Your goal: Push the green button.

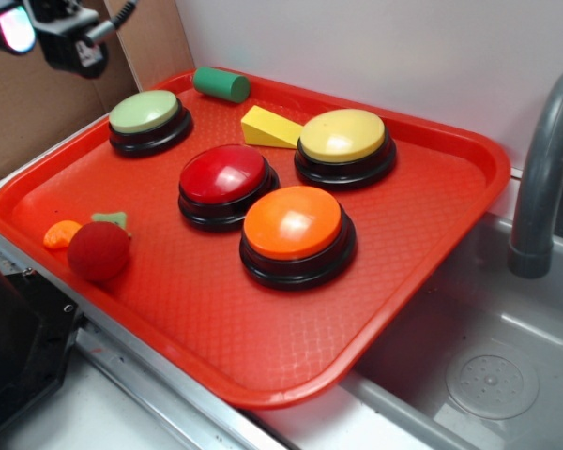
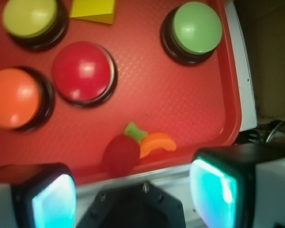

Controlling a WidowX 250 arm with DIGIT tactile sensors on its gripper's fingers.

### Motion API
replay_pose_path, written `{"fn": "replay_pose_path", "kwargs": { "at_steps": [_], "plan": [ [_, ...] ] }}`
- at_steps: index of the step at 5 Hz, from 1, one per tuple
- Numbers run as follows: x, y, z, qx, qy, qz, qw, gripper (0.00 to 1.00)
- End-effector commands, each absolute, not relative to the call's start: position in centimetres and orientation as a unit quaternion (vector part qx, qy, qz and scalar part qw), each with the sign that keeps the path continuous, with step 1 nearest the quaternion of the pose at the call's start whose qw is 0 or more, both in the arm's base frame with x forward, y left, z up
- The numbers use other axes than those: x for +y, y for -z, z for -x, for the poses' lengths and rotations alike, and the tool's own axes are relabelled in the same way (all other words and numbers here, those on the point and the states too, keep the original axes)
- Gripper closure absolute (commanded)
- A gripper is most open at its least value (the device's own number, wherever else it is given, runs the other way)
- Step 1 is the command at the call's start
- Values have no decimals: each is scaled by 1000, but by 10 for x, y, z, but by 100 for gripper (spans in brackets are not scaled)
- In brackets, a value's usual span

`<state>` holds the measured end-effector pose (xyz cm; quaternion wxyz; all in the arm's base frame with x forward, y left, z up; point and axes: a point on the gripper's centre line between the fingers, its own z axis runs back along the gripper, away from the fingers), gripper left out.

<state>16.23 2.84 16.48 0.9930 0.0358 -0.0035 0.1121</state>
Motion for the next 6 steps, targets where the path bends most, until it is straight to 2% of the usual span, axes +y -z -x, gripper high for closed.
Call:
{"fn": "replay_pose_path", "kwargs": {
  "at_steps": [1,3,4,5,6],
  "plan": [
    [76,-177,-190,-101,-80,-15,992,0],
    [76,-177,-190,-101,-80,-15,992,0],
    [100,-159,-207,-48,-208,14,977,0],
    [106,-146,-250,-60,-328,-3,943,0],
    [102,-139,-257,-106,-442,18,890,0]
  ]
}}
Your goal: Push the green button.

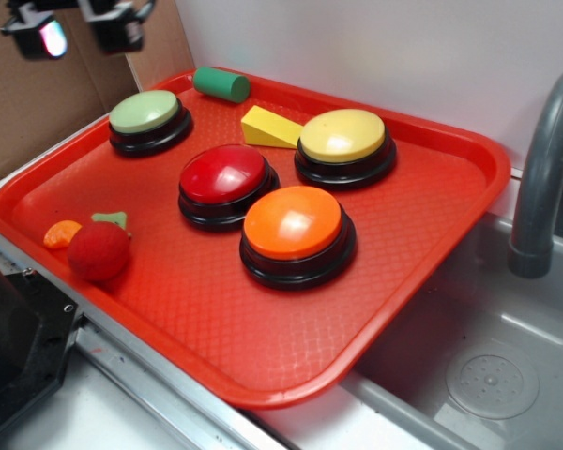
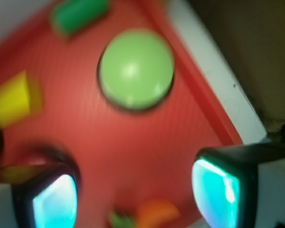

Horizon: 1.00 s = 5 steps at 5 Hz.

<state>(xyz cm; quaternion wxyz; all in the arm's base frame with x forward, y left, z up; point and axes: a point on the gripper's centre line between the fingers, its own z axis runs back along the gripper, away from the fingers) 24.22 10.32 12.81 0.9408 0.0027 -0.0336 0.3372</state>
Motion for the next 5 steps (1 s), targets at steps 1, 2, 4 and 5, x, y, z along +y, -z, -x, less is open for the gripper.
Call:
{"fn": "replay_pose_path", "kwargs": {
  "at_steps": [1,2,4,5],
  "plan": [
    [122,-128,-257,-116,-543,-49,830,0],
    [142,-116,-250,-98,-599,-40,793,0],
    [166,-92,-261,-74,-572,-35,816,0],
    [162,-72,-259,-62,-560,-4,826,0]
  ]
}}
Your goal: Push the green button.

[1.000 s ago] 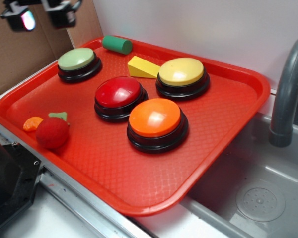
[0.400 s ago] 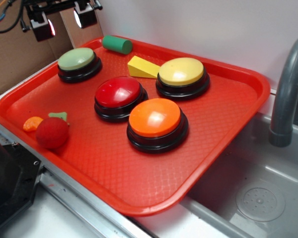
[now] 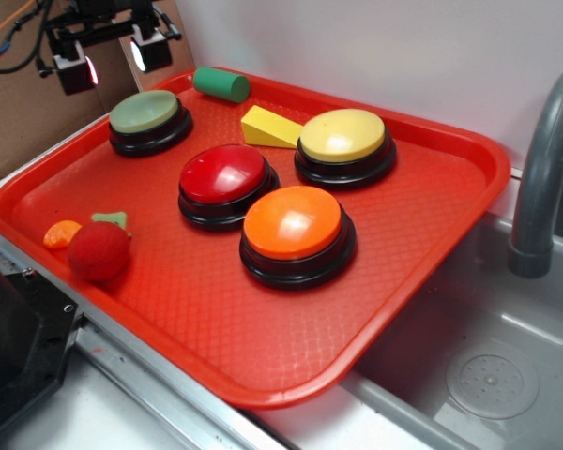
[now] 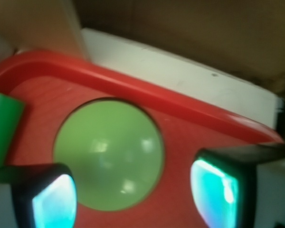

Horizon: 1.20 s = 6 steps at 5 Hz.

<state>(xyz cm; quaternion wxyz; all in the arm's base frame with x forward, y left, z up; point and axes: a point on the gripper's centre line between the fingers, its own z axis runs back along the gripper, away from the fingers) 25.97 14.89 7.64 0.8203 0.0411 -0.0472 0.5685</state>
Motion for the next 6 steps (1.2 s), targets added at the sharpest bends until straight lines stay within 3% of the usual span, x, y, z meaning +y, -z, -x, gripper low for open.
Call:
{"fn": "replay_pose_path", "kwargs": {
  "at_steps": [1,2,3,4,6],
  "plan": [
    [160,-56,-270,-38,-561,-21,827,0],
    [160,-52,-271,-20,-558,-24,829,0],
    [154,-74,-264,-24,-523,-41,851,0],
    [156,-120,-240,-38,-467,-33,883,0],
    [187,-138,-233,-14,-392,-20,920,0]
  ]
}}
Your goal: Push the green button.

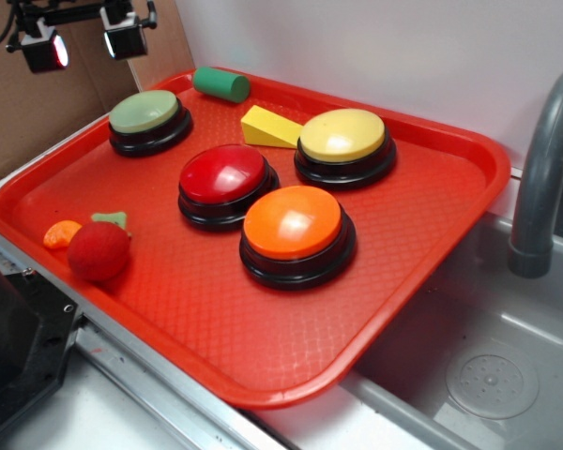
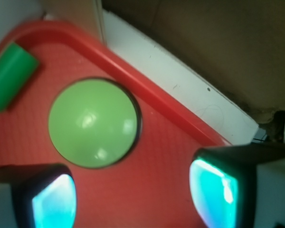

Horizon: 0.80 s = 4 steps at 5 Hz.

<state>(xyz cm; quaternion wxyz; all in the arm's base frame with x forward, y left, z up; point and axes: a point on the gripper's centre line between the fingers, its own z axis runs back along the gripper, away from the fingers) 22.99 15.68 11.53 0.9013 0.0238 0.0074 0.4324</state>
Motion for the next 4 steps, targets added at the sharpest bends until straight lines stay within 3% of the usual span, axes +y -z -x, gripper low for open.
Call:
{"fn": "replay_pose_path", "kwargs": {
  "at_steps": [1,4],
  "plan": [
    [190,-143,-236,-3,-360,-22,933,0],
    [186,-153,-246,6,-256,1,967,0]
  ]
}}
